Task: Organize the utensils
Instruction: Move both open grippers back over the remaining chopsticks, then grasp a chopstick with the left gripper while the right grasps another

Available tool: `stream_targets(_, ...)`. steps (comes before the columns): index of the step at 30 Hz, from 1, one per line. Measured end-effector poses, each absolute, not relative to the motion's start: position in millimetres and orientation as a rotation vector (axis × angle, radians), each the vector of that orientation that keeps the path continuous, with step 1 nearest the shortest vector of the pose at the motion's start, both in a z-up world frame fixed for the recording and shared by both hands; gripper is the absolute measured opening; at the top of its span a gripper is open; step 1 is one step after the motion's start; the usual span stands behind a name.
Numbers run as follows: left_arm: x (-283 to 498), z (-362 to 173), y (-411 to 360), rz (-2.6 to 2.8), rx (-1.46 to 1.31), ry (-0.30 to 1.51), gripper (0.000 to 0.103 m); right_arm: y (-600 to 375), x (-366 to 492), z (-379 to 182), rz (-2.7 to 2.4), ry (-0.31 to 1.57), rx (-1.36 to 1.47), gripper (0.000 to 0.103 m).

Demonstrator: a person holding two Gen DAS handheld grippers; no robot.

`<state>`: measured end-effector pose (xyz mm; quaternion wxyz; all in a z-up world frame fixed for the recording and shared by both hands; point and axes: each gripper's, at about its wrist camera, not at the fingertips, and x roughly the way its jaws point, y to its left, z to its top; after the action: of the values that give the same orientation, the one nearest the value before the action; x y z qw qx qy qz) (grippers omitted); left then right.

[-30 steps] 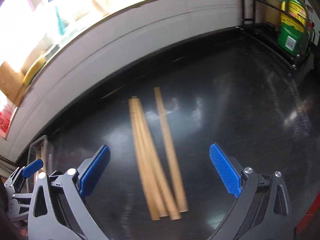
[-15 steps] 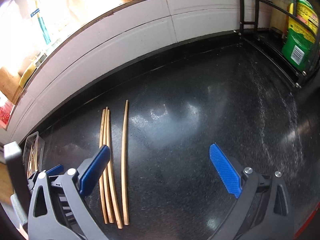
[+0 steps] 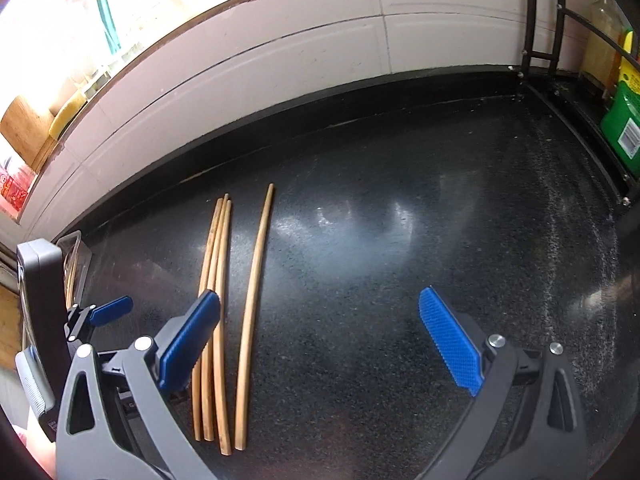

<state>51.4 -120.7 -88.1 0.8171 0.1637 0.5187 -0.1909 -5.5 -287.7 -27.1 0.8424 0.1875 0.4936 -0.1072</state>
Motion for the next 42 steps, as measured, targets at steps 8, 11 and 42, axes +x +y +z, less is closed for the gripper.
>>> stream_targets(8, 65.7, -96.7, -137.8, -0.426, 0.357, 1.126, 0.097, -281.5, 2.6, -31.1, -0.22, 1.051, 0.393, 0.096)
stream_targets(11, 67.1, -98.6, -131.5, -0.421, 0.349, 1.119, 0.097, -278.2, 5.2, -33.9, -0.223, 1.059, 0.386, 0.096)
stream_targets(42, 80.1, -96.2, -154.4, -0.481, 0.335, 1.093, 0.093, -219.8, 64.2, -71.1, -0.218, 1.171, 0.112, 0.033)
